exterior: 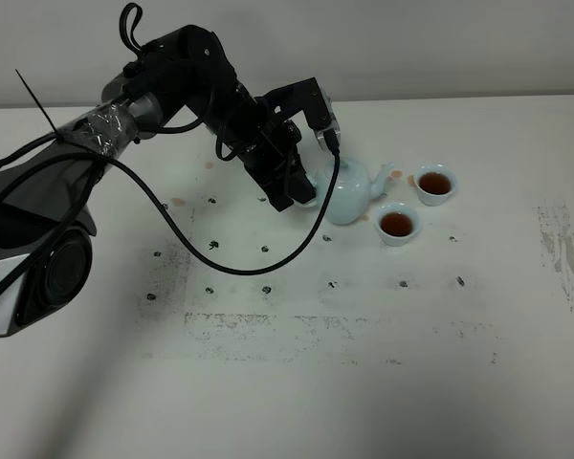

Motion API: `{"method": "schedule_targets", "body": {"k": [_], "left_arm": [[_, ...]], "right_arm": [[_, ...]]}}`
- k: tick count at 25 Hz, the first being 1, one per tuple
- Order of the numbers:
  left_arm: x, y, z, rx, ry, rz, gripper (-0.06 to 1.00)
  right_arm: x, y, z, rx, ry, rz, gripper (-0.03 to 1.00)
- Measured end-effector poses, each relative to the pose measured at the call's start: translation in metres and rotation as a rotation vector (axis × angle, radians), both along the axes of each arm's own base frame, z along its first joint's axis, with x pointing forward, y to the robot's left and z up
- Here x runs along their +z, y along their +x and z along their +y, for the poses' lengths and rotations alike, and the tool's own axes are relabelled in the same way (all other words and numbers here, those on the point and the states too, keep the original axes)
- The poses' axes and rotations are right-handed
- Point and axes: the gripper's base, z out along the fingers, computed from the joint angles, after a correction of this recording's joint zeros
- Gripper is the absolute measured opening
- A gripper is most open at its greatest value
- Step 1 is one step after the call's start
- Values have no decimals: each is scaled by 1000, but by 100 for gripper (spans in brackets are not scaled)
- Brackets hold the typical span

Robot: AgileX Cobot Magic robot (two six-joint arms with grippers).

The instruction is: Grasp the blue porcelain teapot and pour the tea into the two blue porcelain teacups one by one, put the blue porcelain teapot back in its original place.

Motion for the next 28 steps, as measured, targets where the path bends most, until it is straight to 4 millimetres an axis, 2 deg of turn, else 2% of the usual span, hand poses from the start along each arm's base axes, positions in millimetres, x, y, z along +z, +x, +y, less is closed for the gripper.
{"method": "schedule_targets", "body": {"k": [8, 12, 16, 22, 28], "left_arm": [[1, -3, 3, -16, 36, 19, 0], [29, -4, 11, -10, 38, -19, 0], [63, 1, 33, 97, 10, -40, 0], [75, 14, 72, 246, 21, -29, 0], [101, 10, 82, 274, 52, -89, 0]], "right_arm": [[0, 0, 0, 0, 0, 0, 49], [0, 0, 0, 0, 0, 0, 49], [0, 0, 0, 0, 0, 0, 49], [0, 0, 0, 0, 0, 0, 49], [0, 0, 0, 0, 0, 0, 49]]}}
